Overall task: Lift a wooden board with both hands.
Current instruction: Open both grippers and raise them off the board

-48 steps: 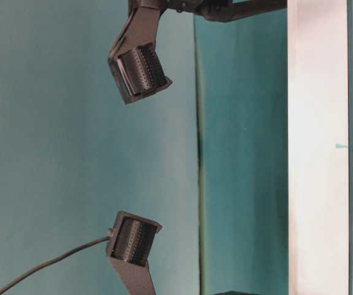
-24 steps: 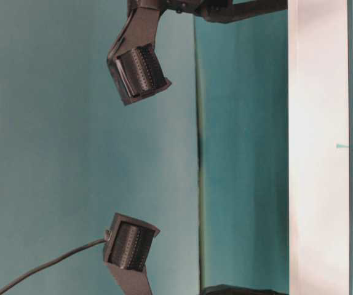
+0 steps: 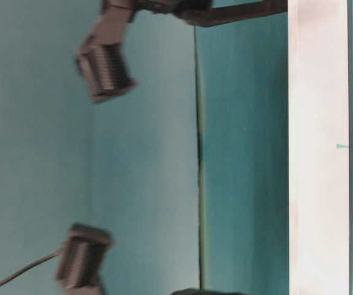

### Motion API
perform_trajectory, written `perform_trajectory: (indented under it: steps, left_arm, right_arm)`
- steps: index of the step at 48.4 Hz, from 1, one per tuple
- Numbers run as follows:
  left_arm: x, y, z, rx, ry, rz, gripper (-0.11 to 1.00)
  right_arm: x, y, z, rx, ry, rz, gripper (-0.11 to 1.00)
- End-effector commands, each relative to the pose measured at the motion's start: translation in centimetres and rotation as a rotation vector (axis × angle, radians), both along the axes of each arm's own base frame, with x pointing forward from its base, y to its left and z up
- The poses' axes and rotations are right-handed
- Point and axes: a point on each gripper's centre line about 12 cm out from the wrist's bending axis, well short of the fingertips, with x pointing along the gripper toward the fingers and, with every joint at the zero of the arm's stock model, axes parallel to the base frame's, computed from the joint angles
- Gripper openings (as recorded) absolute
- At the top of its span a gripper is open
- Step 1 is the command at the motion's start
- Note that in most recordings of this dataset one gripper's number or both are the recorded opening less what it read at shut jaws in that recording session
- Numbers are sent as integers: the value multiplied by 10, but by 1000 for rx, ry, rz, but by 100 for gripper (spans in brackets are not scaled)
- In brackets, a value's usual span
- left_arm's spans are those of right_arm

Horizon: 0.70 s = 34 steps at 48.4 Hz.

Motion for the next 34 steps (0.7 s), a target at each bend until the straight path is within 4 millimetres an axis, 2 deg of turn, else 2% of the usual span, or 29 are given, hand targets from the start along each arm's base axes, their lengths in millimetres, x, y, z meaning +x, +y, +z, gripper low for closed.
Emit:
perform_trajectory:
  steps: [1, 11, 22, 30, 34]
  left_arm:
    - [0, 0, 22, -3, -57, 3, 96]
    - [-8, 1, 60, -5, -179, 3, 96]
    - [-19, 2, 103, -9, -337, 6, 96]
    - [-28, 2, 135, -14, -500, 4, 96]
    - [-35, 2, 143, -15, -561, 3, 96]
  right_arm:
    - [4, -4, 22, 6, -67, -23, 87]
    - [0, -10, 65, 7, -196, -41, 87]
    - [-13, -11, 108, 9, -327, -40, 87]
    - [-25, -11, 127, 9, -394, -42, 87]
    - [-30, -11, 135, 9, -435, -41, 87]
